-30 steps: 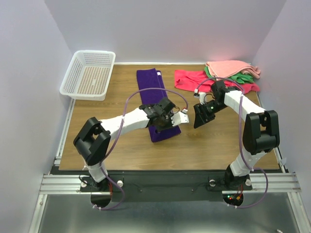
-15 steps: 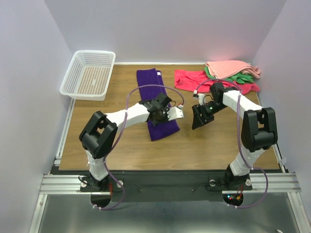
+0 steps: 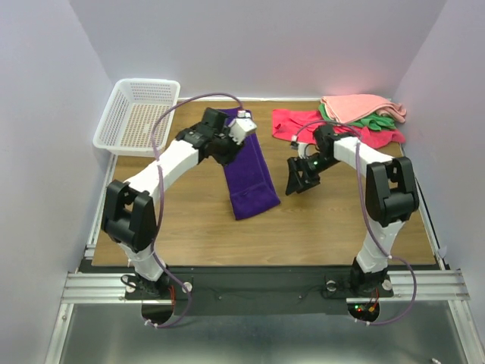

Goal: Roll the towels
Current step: Fold the towel

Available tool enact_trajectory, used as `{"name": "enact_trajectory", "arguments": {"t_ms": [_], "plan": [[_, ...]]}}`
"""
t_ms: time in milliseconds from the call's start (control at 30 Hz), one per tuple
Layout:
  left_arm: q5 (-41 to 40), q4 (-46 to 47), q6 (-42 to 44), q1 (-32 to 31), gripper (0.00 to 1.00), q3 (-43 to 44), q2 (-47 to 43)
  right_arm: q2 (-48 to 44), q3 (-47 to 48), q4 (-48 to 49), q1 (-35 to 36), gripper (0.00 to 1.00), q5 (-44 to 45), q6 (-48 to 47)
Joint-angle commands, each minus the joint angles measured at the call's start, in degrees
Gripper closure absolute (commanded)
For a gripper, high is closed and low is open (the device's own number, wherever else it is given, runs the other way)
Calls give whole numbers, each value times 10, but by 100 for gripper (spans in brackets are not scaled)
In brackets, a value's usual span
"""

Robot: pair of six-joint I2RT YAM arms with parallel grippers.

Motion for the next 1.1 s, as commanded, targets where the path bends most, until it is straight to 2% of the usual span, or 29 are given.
{"name": "enact_trajectory", "arguments": {"t_ms": [0, 200, 233, 367, 433, 467, 500, 533, 733, 767, 833, 867, 933, 967, 1067], "plan": [[85, -27, -143, 45, 57, -56, -35, 28, 21, 55, 41, 27, -7, 47], [138, 10, -193, 84, 58, -111, -28, 50, -15, 104, 65, 34, -2, 79], [154, 13, -201, 87, 58, -112, -17, 54, -24, 107, 66, 38, -8, 79], [179, 33, -221, 88, 61, -105, 18, 65, -39, 118, 80, 57, -28, 83], [190, 39, -225, 88, 65, -90, 44, 65, -57, 128, 88, 88, -45, 88], [193, 42, -225, 88, 67, -84, 52, 62, -67, 133, 91, 88, -51, 91], [198, 44, -225, 89, 71, -80, 59, 55, -83, 142, 94, 99, -55, 98], [205, 49, -225, 88, 73, -76, 73, 50, -94, 147, 100, 99, -61, 101], [207, 58, -218, 88, 80, -16, 139, -6, -167, 196, 129, 99, -86, 145], [206, 56, -215, 89, 81, -9, 145, -13, -172, 197, 131, 88, -81, 148], [208, 48, -205, 91, 81, 4, 147, -24, -172, 194, 131, 75, -72, 147], [214, 43, -198, 92, 79, 11, 140, -41, -168, 190, 131, 58, -47, 146], [218, 21, -174, 94, 72, 14, 125, -62, -158, 164, 127, 43, -31, 130], [225, 12, -168, 101, 66, 14, 105, -87, -148, 156, 124, 32, -15, 111], [248, -18, -128, 112, 61, 1, 49, -128, -131, 144, 124, 28, 18, 103]]}}
